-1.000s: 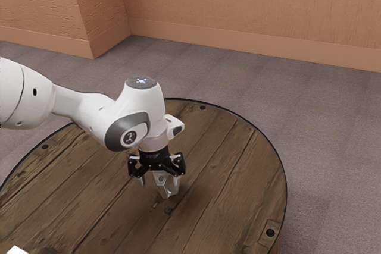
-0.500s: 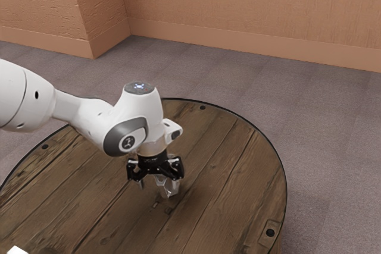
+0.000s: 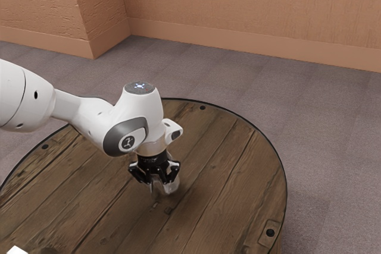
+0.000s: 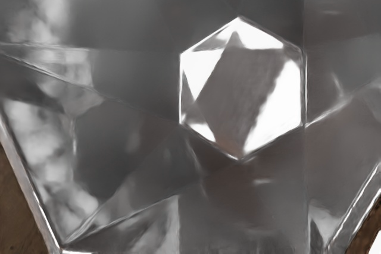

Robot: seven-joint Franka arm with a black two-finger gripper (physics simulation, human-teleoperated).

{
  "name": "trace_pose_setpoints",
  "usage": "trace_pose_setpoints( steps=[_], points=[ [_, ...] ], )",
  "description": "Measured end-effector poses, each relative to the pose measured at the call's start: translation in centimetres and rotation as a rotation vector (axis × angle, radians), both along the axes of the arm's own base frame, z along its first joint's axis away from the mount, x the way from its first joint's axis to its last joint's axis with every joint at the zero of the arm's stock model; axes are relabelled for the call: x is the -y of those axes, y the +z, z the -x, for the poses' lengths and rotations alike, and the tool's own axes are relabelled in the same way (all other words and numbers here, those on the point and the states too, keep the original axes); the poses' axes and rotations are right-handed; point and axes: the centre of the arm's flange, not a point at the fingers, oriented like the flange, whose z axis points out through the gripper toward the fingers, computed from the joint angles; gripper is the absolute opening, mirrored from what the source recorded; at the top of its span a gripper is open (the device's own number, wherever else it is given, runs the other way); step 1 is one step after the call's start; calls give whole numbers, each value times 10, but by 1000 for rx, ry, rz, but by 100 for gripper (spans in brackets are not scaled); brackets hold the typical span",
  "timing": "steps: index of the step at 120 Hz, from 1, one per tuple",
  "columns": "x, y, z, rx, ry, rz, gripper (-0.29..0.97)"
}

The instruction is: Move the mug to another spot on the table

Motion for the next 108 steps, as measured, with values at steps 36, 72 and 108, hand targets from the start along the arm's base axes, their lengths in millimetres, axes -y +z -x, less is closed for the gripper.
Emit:
trace_pose_setpoints(
  steps=[36, 72, 108],
  points=[
    [-1, 19, -16, 130, -113, -93, 7],
    [-54, 31, -12, 209, -111, -166, 1],
    [-94, 26, 9, 195, -34, -177, -9]
  ],
)
